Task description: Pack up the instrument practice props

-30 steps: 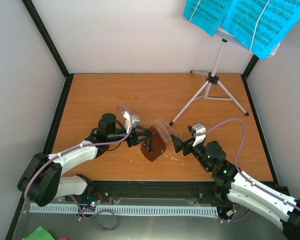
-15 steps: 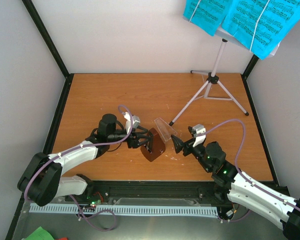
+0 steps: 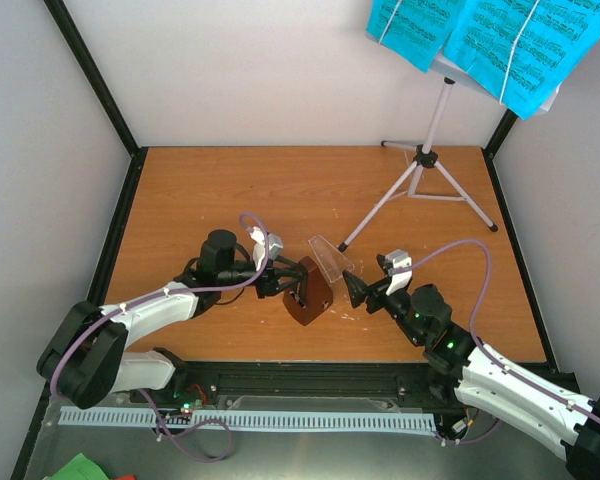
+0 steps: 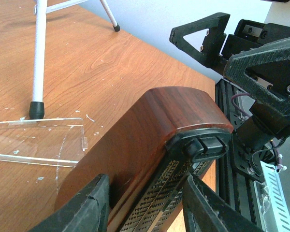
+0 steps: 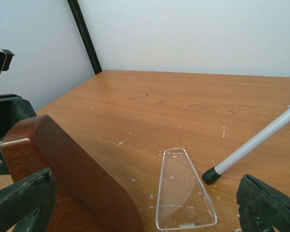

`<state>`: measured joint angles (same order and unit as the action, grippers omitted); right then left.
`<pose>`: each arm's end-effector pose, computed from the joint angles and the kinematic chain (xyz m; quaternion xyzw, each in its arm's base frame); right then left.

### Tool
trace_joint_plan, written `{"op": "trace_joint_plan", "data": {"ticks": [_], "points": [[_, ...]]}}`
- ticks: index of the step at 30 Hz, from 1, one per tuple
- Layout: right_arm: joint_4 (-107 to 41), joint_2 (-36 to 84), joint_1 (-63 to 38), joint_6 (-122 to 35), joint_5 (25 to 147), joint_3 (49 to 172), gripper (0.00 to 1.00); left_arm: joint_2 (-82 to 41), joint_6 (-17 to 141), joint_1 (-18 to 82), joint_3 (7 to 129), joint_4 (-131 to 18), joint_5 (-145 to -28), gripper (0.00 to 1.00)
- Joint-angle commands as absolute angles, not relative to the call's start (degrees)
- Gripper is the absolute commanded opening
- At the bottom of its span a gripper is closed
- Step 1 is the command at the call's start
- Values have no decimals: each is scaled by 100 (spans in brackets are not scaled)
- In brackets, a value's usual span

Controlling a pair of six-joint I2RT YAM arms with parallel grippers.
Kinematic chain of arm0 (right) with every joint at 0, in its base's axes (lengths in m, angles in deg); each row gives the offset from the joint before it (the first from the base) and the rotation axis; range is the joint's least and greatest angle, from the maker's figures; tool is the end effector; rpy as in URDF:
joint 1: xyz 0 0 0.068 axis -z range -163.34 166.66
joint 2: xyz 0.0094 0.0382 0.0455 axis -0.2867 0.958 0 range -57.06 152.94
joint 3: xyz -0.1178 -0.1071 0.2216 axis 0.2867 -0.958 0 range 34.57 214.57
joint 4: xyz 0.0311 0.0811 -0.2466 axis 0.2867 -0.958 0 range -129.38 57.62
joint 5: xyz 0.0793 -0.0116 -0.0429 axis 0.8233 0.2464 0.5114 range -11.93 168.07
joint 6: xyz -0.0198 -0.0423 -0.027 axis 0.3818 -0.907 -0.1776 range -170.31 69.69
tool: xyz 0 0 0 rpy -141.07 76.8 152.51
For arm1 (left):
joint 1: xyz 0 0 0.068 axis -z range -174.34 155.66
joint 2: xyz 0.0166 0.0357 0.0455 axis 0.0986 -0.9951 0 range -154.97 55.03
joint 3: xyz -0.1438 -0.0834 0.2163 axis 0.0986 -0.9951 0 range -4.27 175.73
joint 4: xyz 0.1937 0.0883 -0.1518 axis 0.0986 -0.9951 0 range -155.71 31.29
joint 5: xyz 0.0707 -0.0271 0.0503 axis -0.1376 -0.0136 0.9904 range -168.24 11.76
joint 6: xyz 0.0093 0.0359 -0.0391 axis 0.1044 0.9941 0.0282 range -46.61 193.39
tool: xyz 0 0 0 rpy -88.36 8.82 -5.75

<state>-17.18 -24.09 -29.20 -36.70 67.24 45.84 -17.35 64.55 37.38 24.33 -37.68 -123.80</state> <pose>0.1139 0.1076 0.2100 -0.1459 0.7309 0.2677 0.6106 0.1990 -0.1530 0.2006 0.3624 0.7099 -0.4795 0.3671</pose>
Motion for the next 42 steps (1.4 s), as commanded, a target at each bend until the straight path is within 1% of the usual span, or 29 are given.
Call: {"op": "trace_joint_plan", "data": {"ticks": [1,4,5,6,8,11,13,15,18,21,25,28,31,32,38,42], "points": [[-1709,-2484,-2887,-3565,6663,4538,100,-1702,6449,3835,2396,-3758,-12449,45],[-1774,-2489,-2887,-3530,6724,4559,100,-1578,6300,3835,2316,-3650,-12464,55],[-1824,-2496,-2887,-3504,6771,4568,100,-1520,6212,3835,2267,-3594,-12460,61],[-1884,-2490,-2887,-3472,6827,4585,100,-1449,6118,3835,2195,-3524,-12445,65],[-2025,-2473,-2887,-3319,6919,4608,100,-1278,5887,3835,2039,-3447,-12304,75],[-2267,-2405,-2887,-2949,7242,4635,100,-976,5503,3835,1749,-3399,-12007,84],[-2554,-2284,-2887,-2604,7442,4680,99,-823,5206,3822,1579,-3436,-11845,87],[-2893,-2045,-2887,-2200,7597,4705,95,-722,4906,3798,1376,-3348,-11890,89],[-3163,-1653,-2887,-1754,7910,4685,84,-665,4417,3727,1123,-3108,-11977,92],[-2986,-1303,-2887,-1516,8155,4636,76,-742,4165,3514,973,-2793,-12171,96],[-2665,-745,-2887,-1476,8234,4791,70,-1118,4050,3201,1015,-2413,-12591,96],[-2421,-245,-2887,-1414,8361,4939,67,-1560,4213,3185,1231,-2342,-12802,94],[-2069,162,-2887,-1273,8526,5030,66,-1987,4468,3185,1428,-2366,-13060,86],[-1932,247,-2887,-1242,8562,5046,66,-2034,4554,3185,1474,-2411,-13069,85],[-1700,679,-2887,-1233,8524,5252,65,-2387,5151,3185,1834,-2831,-12911,84],[-1515,983,-2887,-1296,8582,5394,65,-2730,5357,3185,2049,-2880,-12985,81]]}}
